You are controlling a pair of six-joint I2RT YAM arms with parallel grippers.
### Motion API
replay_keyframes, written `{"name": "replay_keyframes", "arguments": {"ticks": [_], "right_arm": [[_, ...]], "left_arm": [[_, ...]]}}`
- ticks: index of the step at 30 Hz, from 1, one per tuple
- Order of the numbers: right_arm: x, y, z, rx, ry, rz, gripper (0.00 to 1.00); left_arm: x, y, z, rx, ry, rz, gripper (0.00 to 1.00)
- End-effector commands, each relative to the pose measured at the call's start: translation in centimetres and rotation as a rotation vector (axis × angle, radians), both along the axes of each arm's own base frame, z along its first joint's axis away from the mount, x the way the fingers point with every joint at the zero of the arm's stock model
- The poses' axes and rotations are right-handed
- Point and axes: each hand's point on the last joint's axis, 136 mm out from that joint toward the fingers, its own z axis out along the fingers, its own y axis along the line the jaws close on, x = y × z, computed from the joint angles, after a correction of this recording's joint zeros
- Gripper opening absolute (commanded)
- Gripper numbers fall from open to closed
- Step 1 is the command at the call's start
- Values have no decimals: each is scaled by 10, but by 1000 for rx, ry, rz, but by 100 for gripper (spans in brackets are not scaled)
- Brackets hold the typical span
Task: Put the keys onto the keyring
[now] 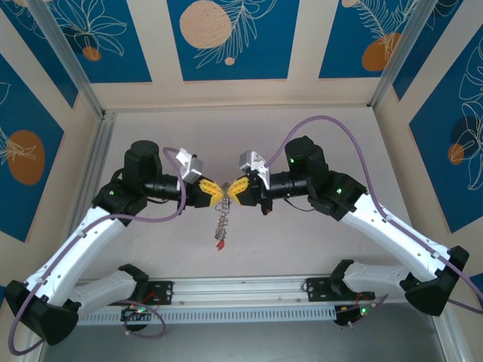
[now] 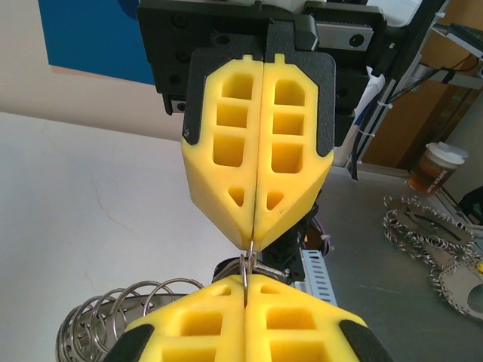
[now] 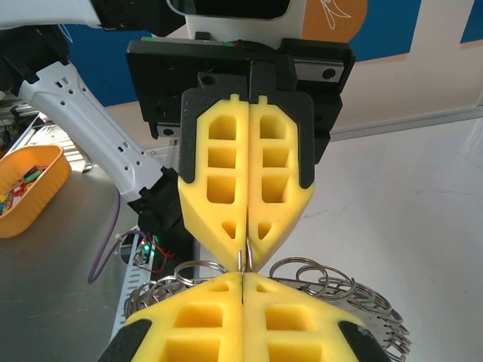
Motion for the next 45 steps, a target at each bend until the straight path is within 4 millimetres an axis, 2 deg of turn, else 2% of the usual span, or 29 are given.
{"name": "replay_keyframes", "arguments": {"ticks": [1, 8, 17, 31, 45], "right_arm": [[-4, 5, 21, 35, -36, 19, 0], [-9, 9, 21, 22, -62, 23, 0], [-16, 12, 12, -25, -114, 44, 0], [-31, -8, 4, -36, -200, 47, 0], [-32, -9, -2, -60, -217, 55, 0]], "left_arm": [[-10, 0, 14, -15, -66, -23, 0], [-8, 1, 12, 3, -64, -17, 0], [-7, -1, 12, 5, -46, -19, 0], [-7, -3, 17, -16, -31, -38, 0], [-9, -3, 25, -38, -25, -42, 0]]}}
